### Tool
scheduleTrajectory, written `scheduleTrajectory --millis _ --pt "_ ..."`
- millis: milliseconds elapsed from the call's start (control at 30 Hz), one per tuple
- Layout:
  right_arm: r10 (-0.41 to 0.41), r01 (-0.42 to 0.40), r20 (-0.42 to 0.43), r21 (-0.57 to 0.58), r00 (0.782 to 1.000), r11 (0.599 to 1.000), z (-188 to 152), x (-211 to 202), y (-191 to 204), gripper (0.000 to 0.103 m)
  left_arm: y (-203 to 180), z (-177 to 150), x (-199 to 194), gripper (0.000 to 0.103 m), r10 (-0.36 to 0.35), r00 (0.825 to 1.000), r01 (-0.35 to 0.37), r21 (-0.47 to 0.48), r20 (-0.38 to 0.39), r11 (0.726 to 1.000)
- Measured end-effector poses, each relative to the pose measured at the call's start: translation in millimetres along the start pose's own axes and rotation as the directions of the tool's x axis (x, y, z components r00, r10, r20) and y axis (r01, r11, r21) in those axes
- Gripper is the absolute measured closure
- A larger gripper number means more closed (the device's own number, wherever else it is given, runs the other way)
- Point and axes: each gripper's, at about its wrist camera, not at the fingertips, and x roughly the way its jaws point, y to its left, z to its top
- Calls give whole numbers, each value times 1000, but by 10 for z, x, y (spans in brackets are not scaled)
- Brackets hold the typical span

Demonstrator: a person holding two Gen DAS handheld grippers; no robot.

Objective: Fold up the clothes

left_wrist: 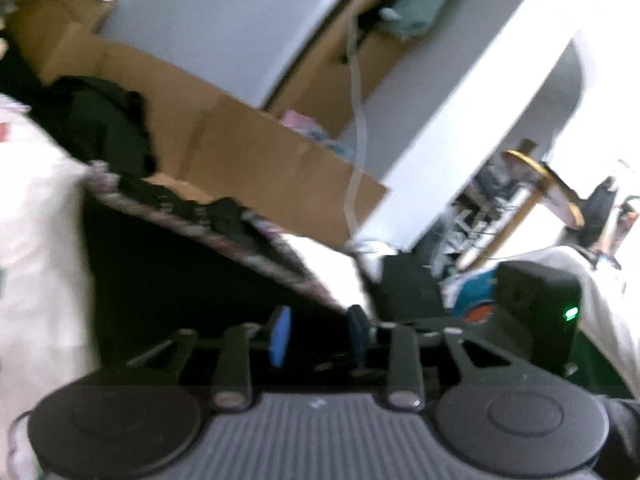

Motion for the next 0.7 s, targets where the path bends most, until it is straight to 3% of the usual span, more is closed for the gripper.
scheduleTrajectory --millis 167,367,567,700 --pt "-9 8 15 51 1000 999 -31 -66 -150 99 409 -234 -68 55 140 988 -146 -111 -65 983" --pt "-44 41 28 104 999 994 -91 -277 -471 99 600 -439 -33 55 194 974 -210 -140 -115 968" --pt "-103 97 36 155 994 983 -176 -511 -818 99 575 -551 154 55 183 972 -203 -138 -146 969" --pt "-149 141 34 168 988 976 -223 -687 -1014 99 521 -690 302 55 154 966 -179 -109 -209 978"
